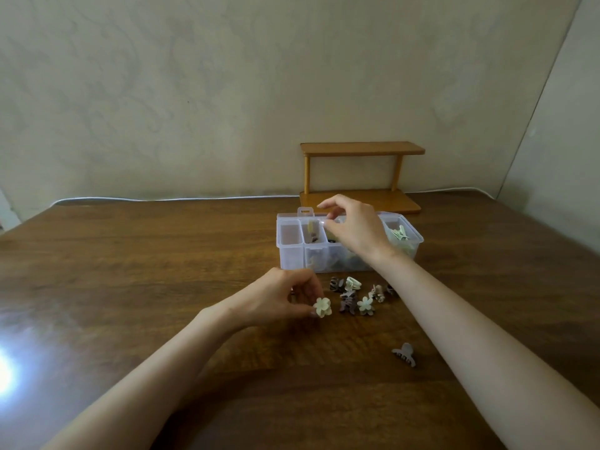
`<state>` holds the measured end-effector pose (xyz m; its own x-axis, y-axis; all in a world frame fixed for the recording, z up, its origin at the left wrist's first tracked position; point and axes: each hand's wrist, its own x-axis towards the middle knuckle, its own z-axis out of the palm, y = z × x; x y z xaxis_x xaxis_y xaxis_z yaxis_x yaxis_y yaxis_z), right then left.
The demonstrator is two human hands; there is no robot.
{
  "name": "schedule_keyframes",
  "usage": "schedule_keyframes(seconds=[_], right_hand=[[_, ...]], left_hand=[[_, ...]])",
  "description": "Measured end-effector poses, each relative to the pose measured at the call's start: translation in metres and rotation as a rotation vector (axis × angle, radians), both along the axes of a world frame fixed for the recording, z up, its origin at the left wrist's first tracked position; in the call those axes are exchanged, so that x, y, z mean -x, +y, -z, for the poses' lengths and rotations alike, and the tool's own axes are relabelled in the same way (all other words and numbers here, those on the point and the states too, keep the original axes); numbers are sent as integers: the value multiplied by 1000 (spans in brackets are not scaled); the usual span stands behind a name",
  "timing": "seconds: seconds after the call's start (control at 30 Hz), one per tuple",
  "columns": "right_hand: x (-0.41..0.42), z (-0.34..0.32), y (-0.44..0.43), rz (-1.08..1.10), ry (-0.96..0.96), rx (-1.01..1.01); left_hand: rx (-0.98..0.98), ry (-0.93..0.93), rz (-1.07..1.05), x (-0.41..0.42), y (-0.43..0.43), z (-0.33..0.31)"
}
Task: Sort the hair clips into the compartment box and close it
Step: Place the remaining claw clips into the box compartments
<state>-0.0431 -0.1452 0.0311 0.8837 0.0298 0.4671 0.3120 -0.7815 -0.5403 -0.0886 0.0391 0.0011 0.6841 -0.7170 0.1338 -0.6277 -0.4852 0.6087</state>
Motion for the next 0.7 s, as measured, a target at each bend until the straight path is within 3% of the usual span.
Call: schedule_keyframes(seconds=[0.37, 0.7], right_hand=[[54, 24, -43, 9, -75, -203], [56, 24, -46, -40, -46, -91]], left_hand=[[148, -107, -164, -8, 3, 3], [277, -330, -414, -29, -3, -16]])
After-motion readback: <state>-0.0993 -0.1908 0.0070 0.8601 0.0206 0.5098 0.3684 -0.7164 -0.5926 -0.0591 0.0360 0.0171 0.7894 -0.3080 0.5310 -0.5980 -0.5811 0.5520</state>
